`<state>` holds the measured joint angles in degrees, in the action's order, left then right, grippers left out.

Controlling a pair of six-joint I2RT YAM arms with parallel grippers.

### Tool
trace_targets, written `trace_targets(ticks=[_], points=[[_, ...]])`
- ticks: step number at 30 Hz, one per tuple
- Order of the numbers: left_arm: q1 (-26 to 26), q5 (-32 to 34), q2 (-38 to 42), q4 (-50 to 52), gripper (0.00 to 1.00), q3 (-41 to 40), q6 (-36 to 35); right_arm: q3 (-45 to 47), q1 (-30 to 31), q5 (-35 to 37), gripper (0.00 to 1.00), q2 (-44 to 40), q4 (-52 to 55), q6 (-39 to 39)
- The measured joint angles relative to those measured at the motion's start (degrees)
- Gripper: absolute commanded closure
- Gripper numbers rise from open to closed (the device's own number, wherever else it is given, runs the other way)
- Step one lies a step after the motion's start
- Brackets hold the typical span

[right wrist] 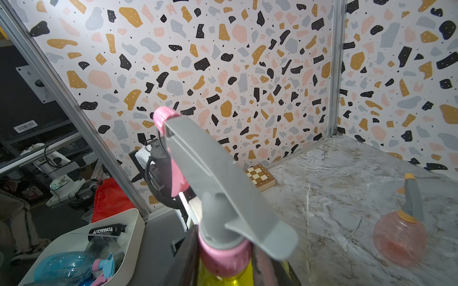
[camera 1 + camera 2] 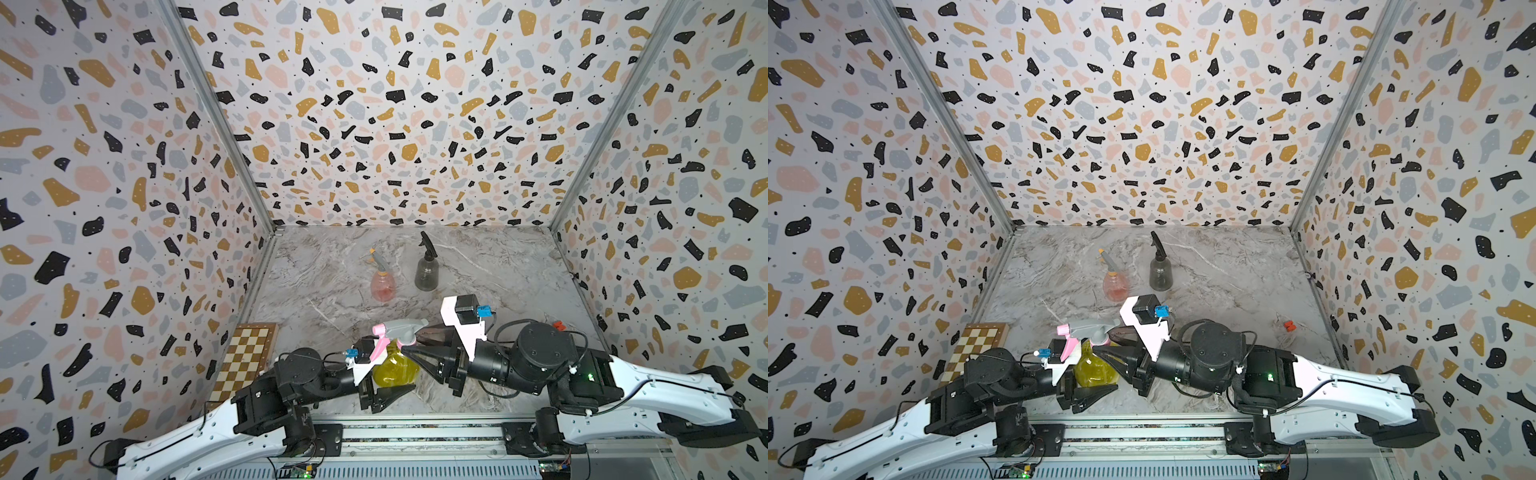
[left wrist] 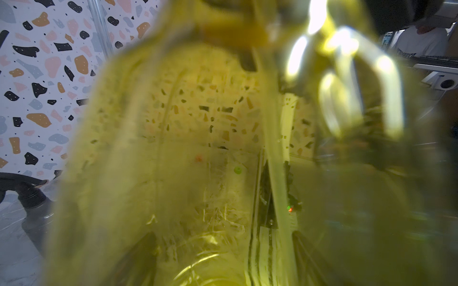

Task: Attach spray nozzles to spray bottles
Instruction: Screw the spray nozzle on the spray bottle.

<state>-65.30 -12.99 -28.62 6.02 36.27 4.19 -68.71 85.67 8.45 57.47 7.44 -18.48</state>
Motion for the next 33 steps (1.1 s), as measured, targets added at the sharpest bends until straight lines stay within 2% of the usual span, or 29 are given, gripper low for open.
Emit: trace_targets(ticks=[3, 12, 33], points=[[0.0, -1.64, -0.31, 0.04, 1.0, 0.35, -0.35, 0.13, 0.57, -0.24, 0.71, -1.16, 0.02, 1.86], [0.04, -5.46, -2.1, 0.0, 1.0, 1.7, -0.33, -0.04, 0.98, -1.42, 0.68, -1.99, 1.14, 5.68], [0.04, -7.13, -2.69, 0.13, 1.0, 2.38, -0.37, -0.79, 1.27, -1.36, 0.64, -2.43, 1.97, 6.23]])
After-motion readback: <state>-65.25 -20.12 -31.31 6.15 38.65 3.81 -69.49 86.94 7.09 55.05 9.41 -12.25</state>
